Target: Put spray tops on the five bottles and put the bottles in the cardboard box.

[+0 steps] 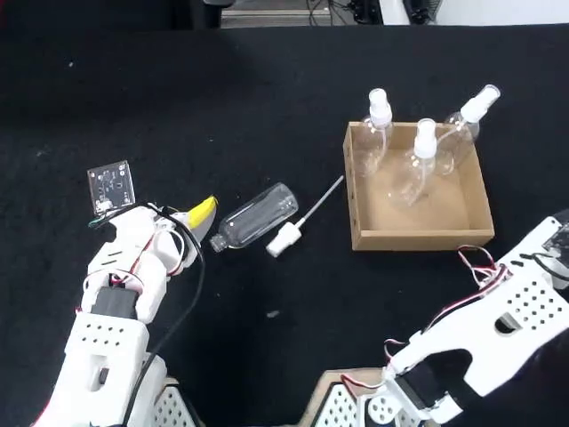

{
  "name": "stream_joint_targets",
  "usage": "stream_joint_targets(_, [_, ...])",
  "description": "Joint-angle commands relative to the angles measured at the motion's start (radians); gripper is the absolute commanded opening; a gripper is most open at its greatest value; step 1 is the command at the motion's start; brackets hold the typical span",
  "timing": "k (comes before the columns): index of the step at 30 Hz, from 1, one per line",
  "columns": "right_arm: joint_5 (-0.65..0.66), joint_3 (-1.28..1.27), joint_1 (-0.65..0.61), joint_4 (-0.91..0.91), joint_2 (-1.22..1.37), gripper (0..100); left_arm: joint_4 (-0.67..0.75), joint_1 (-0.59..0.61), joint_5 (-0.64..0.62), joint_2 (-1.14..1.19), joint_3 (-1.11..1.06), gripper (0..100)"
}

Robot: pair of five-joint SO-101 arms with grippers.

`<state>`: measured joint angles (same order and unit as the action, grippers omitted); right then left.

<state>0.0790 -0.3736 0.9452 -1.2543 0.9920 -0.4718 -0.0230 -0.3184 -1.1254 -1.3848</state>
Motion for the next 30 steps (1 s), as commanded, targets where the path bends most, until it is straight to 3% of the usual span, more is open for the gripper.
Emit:
stream_joint_targets(1, [-0.044, 0.031, -0.034, 0.002, -0.016, 19.1, 0.023, 0.01, 0.008, -0.017, 0.008, 29])
stream_joint_targets(5, [-0.103, 0.031, -0.031, 0.008, -0.015, 19.1, 0.023, 0.01, 0.008, -0.017, 0.008, 29])
stream_joint_targets(30, [-0.101, 0.025, -0.029, 0.002, -0.015, 19.6, 0.023, 0.01, 0.008, -0.017, 0.008, 29])
